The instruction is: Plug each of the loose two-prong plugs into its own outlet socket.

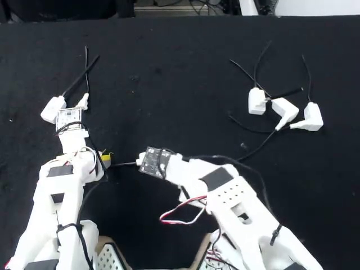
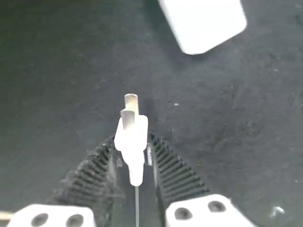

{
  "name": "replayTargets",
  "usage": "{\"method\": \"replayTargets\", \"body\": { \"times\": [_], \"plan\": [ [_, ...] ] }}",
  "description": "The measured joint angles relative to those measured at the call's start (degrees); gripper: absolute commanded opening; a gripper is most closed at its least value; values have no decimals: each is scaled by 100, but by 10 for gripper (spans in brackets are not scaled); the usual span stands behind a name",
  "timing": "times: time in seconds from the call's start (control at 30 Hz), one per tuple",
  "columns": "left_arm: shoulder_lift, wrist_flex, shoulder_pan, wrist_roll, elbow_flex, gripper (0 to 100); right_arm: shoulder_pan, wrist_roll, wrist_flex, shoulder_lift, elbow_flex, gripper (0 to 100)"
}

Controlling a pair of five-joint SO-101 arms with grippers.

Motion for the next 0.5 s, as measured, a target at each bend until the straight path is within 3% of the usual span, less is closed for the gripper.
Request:
{"method": "replayTargets", "body": {
  "times": [0.2,0.4,0.5],
  "plan": [
    [0,0,0,0,0,271,62,-519,-352,44,325,151],
    [0,0,0,0,0,271,53,-554,-343,44,325,91],
    [0,0,0,0,0,271,53,-554,-343,44,325,10]
  ]
}}
